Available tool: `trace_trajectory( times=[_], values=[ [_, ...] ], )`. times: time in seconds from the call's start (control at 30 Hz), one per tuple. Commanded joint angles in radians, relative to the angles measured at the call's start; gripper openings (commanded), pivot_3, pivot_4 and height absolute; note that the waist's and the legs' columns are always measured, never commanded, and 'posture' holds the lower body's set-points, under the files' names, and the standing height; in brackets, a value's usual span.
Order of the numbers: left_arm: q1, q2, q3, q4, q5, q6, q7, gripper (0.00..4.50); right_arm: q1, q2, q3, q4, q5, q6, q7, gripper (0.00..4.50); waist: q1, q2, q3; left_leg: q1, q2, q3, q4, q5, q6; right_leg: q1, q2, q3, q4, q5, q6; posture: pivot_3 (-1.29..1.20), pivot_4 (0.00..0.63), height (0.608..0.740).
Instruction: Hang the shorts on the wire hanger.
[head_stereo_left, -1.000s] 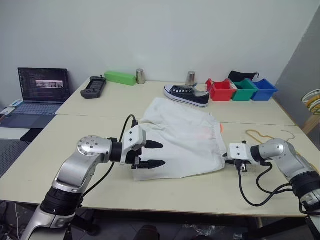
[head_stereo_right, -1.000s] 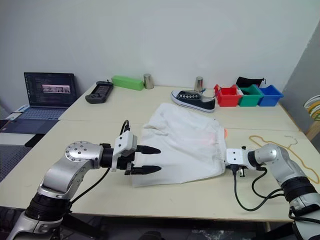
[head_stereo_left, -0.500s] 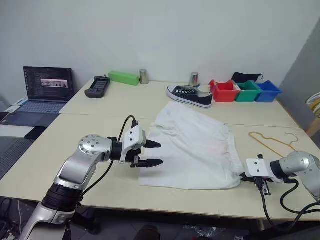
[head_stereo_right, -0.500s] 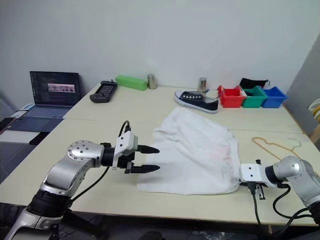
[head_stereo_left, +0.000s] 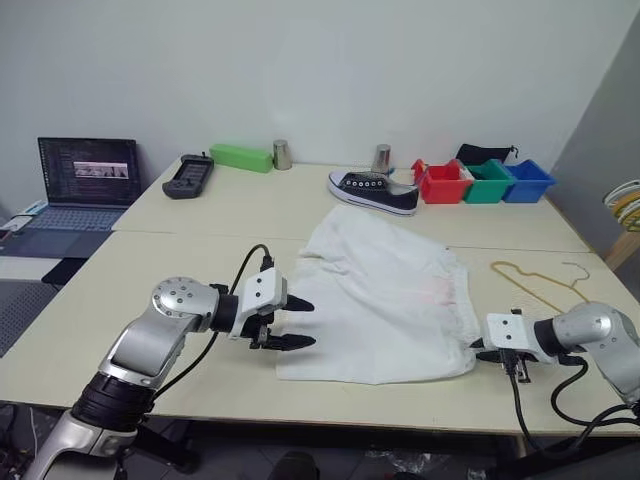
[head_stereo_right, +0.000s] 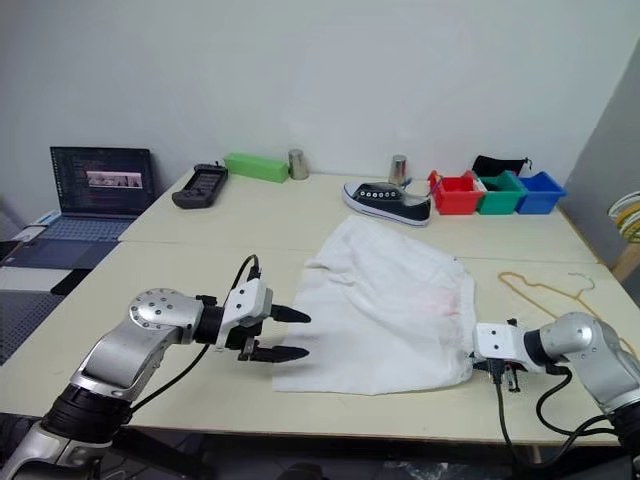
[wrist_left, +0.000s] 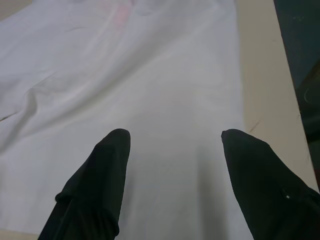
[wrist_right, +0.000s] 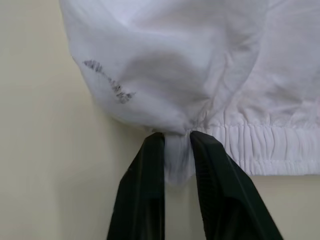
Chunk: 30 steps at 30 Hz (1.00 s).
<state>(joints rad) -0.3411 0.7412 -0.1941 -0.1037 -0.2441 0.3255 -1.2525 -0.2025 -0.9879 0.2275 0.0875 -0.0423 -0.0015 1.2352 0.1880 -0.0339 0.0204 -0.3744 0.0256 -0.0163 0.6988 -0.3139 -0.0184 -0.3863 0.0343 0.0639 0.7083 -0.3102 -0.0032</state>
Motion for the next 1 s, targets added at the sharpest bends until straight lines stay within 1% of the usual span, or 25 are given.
trace_trajectory(
  times=[0.03, 0.17, 0.3, 0.33, 0.37, 0.4, 0.53, 0.73, 0.87, 1.0],
  values=[
    [-0.020, -0.007, -0.004, 0.001, 0.004, -0.022, 0.003, 3.14, 0.011, -0.030, -0.049, -0.057, 0.033, 0.023, 0.013, 2.00, 0.000, 0.000, 0.000, 0.000, 0.000, 0.000, 0.000, 0.000, 0.000, 0.000, 0.000, 0.000, 0.000, 0.000, 0.000, 0.31, 0.000, 0.740],
    [-0.026, -0.010, -0.007, 0.009, 0.006, -0.030, -0.001, 3.14, 0.036, -0.058, -0.071, -0.103, 0.056, 0.050, 0.026, 2.82, -0.002, 0.001, 0.000, 0.000, 0.000, 0.000, 0.000, 0.000, 0.000, 0.000, 0.000, 0.000, 0.000, 0.000, 0.000, 0.30, 0.000, 0.740],
    [-0.044, -0.018, -0.012, 0.025, 0.009, -0.040, -0.004, 3.14, 0.062, -0.098, -0.118, -0.161, 0.102, 0.117, 0.048, 3.93, -0.001, 0.002, 0.001, 0.000, 0.000, 0.000, 0.000, 0.000, 0.000, 0.000, 0.000, 0.000, 0.000, 0.000, 0.000, 0.29, 0.000, 0.740],
    [-0.048, -0.022, -0.014, 0.027, 0.007, -0.042, -0.005, 3.14, 0.067, -0.106, -0.138, -0.166, 0.110, 0.129, 0.040, 4.09, -0.001, 0.002, 0.001, 0.000, 0.000, 0.000, 0.000, 0.000, 0.000, 0.000, 0.000, 0.000, 0.000, 0.000, 0.000, 0.29, 0.000, 0.740],
    [-0.052, -0.028, -0.017, 0.026, 0.005, -0.043, -0.007, 3.14, 0.070, -0.110, -0.162, -0.169, 0.122, 0.155, 0.028, 4.36, -0.002, 0.002, 0.001, 0.000, 0.000, 0.000, 0.000, 0.000, 0.000, 0.000, 0.000, 0.000, 0.000, 0.000, 0.000, 0.28, 0.000, 0.740],
    [-0.056, -0.035, -0.022, 0.025, 0.005, -0.046, -0.007, 3.14, 0.075, -0.110, -0.185, -0.167, 0.129, 0.173, 0.013, 4.47, -0.002, 0.002, 0.001, 0.000, 0.000, 0.000, 0.000, 0.000, 0.000, 0.000, 0.000, 0.000, 0.000, 0.000, 0.000, 0.28, 0.000, 0.740],
    [-0.062, -0.053, -0.043, 0.032, 0.016, -0.059, -0.012, 3.14, 0.087, -0.089, -0.226, -0.168, 0.143, 0.246, -0.042, 4.47, -0.003, 0.002, 0.001, 0.000, 0.000, 0.000, 0.000, 0.000, 0.000, 0.000, 0.000, 0.000, 0.000, 0.000, 0.000, 0.26, 0.000, 0.740],
    [-0.049, -0.023, -0.078, 0.070, 0.047, -0.100, -0.057, 3.14, 0.142, -0.096, -0.234, -0.221, 0.134, 0.229, -0.057, 4.47, -0.009, 0.002, 0.001, 0.000, 0.000, 0.000, -0.001, 0.000, 0.000, 0.000, 0.001, 0.001, 0.000, 0.000, 0.000, 0.25, 0.000, 0.740],
    [-0.026, 0.029, -0.108, 0.079, 0.071, -0.128, -0.118, 3.14, 0.176, -0.085, -0.208, -0.253, 0.100, 0.191, -0.083, 4.47, -0.025, 0.002, 0.001, 0.000, 0.000, 0.000, -0.001, 0.000, 0.000, 0.000, 0.002, 0.000, 0.000, 0.000, 0.000, 0.24, 0.000, 0.740],
    [-0.014, 0.021, -0.119, 0.103, 0.074, -0.126, -0.124, 3.14, 0.173, -0.054, -0.150, -0.232, 0.027, 0.129, -0.131, 4.47, -0.033, 0.002, 0.001, 0.000, 0.001, 0.000, -0.001, 0.000, 0.000, 0.000, 0.003, 0.000, 0.000, 0.000, 0.000, 0.24, 0.000, 0.740]
  ],
)
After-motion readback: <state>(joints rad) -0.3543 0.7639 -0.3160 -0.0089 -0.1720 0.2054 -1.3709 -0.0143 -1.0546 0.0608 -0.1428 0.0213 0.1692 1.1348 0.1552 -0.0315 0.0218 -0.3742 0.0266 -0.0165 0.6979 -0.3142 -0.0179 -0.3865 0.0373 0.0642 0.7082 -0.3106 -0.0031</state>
